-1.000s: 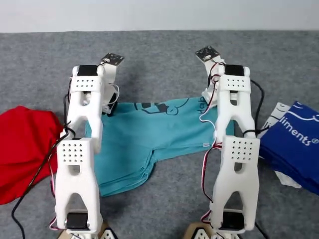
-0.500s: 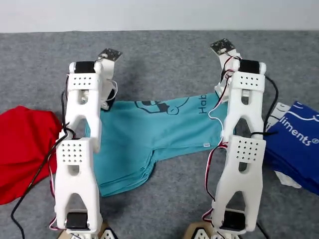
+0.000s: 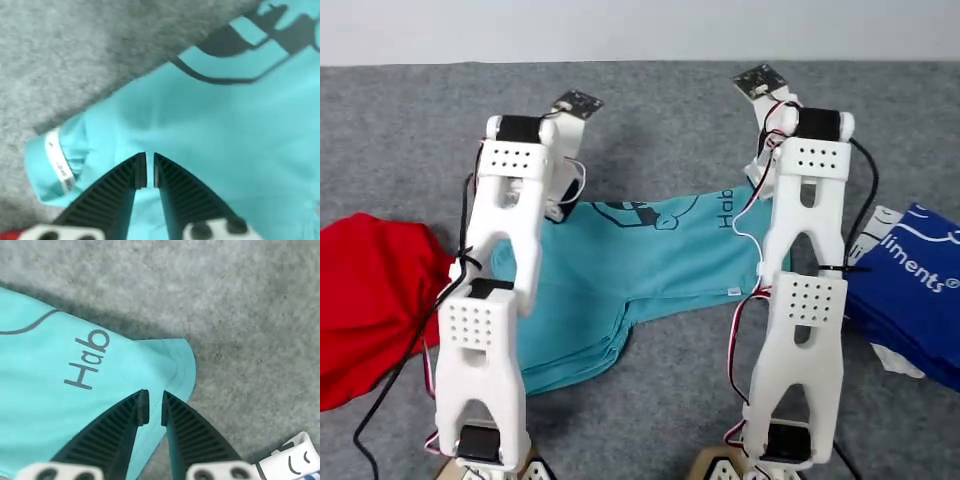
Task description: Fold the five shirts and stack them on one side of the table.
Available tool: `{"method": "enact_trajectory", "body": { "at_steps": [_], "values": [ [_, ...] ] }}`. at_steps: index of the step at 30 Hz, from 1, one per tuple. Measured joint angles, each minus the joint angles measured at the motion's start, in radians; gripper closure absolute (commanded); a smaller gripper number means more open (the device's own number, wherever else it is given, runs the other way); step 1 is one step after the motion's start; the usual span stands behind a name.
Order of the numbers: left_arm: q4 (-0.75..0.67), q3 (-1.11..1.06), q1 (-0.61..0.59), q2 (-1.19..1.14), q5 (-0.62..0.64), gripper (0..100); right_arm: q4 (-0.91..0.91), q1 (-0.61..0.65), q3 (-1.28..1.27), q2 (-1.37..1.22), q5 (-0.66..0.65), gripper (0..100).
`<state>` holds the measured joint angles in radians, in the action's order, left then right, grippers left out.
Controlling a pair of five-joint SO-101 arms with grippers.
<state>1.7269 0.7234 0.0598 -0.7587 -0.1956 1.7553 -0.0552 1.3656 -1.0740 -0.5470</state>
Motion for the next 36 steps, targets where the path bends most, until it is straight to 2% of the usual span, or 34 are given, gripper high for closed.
{"method": "enact_trajectory", "body": {
  "at_steps": [4,13,16,21,24,30,36],
  "values": [
    [0.000,-0.144,0.018,0.098,-0.014,97,0.000,0.000,-0.147,0.081,0.020,93.4],
    [0.000,-0.551,0.020,0.391,-0.017,99,0.002,0.020,-0.698,0.405,0.035,93.8],
    [-0.002,-0.640,-0.028,0.479,-0.017,99,0.002,0.029,-0.821,0.462,0.035,93.8],
    [-0.005,-0.669,-0.198,0.626,-0.015,99,0.002,0.080,-0.888,0.542,0.037,93.6],
    [-0.008,-0.669,-0.330,0.684,-0.015,99,0.002,0.153,-0.888,0.583,0.037,92.7],
    [-0.048,-0.669,-0.624,0.695,-0.029,99,0.002,0.388,-0.888,0.606,0.037,73.8],
    [-0.078,-0.669,-0.859,0.651,-0.081,99,0.002,0.626,-0.901,0.606,0.012,72.9]
  ]
}}
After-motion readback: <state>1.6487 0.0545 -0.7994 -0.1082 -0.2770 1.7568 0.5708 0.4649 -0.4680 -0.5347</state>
